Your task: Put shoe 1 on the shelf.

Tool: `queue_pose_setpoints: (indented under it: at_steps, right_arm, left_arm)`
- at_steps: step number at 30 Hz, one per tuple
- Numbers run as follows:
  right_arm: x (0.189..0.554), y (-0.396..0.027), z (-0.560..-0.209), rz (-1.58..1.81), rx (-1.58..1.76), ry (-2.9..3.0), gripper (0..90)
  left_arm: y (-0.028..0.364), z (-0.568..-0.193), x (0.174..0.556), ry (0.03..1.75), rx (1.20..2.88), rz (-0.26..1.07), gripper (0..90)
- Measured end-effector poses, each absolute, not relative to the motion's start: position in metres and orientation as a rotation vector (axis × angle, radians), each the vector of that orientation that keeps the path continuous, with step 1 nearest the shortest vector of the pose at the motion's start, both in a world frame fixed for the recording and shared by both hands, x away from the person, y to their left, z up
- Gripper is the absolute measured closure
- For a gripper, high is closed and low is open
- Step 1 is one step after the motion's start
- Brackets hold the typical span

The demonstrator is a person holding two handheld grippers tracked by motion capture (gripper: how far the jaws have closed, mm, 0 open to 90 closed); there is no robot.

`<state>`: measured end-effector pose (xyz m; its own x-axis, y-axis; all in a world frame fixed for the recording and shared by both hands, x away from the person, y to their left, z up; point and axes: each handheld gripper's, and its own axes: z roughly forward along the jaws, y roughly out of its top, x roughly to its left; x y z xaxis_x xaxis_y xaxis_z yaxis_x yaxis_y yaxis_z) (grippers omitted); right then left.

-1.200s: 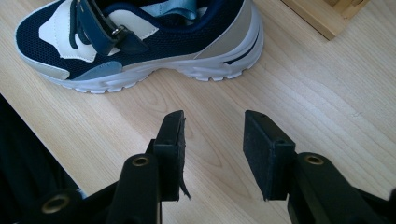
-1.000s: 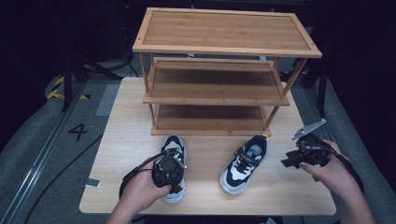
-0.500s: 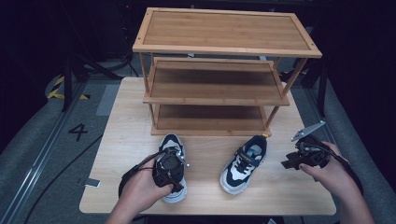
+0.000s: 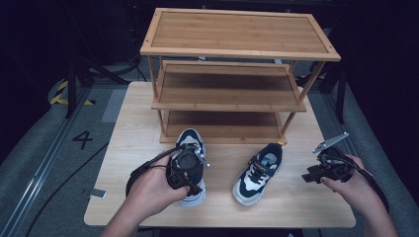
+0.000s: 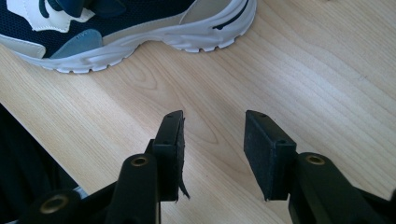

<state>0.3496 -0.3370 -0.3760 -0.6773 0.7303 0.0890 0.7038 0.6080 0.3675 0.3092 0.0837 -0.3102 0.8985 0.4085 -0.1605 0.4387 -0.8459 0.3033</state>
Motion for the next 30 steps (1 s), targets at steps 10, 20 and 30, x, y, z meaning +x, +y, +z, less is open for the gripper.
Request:
queue_pose_setpoints:
  at_steps: [10, 20, 30]
  right_arm:
    - [0.347, -0.337, -0.381, 0.561, 1.230, 2.763, 59.0]
    - [0.345, -0.332, -0.392, 0.527, 1.231, 2.782, 59.3]
    - [0.345, -0.331, -0.392, 0.529, 1.230, 2.787, 59.2]
  left_arm:
    - [0.072, -0.276, 0.314, 0.549, 2.720, -0.126, 70.7]
    - [0.059, -0.243, 0.325, 0.479, 2.717, -0.059, 70.2]
    - [0.051, -0.207, 0.337, 0.429, 2.704, -0.019, 70.2]
